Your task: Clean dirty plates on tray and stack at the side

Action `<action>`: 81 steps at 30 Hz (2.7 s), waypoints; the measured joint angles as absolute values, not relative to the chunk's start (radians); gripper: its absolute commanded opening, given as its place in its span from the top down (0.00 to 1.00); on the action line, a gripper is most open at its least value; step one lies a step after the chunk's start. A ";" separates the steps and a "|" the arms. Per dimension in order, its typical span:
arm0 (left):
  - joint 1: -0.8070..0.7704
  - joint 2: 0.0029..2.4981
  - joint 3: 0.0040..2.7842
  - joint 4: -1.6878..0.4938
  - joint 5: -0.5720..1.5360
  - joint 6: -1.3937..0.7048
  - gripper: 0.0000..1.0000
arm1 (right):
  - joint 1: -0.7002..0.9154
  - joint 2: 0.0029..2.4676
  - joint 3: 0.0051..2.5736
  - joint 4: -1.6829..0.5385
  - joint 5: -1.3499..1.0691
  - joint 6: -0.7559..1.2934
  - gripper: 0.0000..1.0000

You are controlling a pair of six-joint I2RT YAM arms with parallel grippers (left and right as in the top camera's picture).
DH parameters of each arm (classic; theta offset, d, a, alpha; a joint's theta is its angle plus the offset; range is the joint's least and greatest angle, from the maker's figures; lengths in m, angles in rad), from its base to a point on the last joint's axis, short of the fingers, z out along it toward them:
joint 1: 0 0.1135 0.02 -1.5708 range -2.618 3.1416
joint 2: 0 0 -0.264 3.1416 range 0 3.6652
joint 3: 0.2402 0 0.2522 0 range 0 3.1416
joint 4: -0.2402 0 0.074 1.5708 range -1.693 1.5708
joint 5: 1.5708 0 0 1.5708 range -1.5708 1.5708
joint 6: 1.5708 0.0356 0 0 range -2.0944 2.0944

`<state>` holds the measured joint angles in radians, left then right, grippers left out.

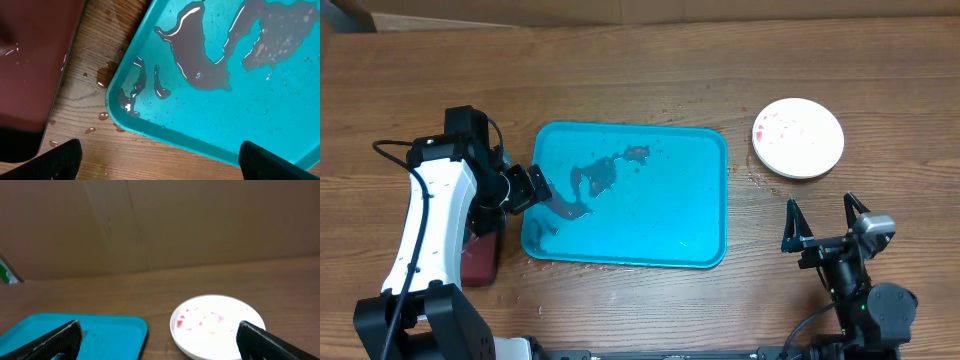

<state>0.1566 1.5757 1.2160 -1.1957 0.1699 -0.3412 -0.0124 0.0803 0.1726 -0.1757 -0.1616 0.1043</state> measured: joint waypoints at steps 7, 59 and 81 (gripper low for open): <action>0.157 1.576 1.216 -1.196 0.170 -0.341 0.00 | 0.004 0.015 0.078 -0.051 -0.168 0.104 0.00; 0.157 1.576 1.216 -1.192 0.140 -0.324 0.00 | 0.061 0.014 0.019 -0.081 -0.112 0.104 0.00; 0.007 0.715 0.363 -0.329 0.175 -0.051 0.00 | 0.060 0.013 0.019 -0.081 -0.111 0.103 0.00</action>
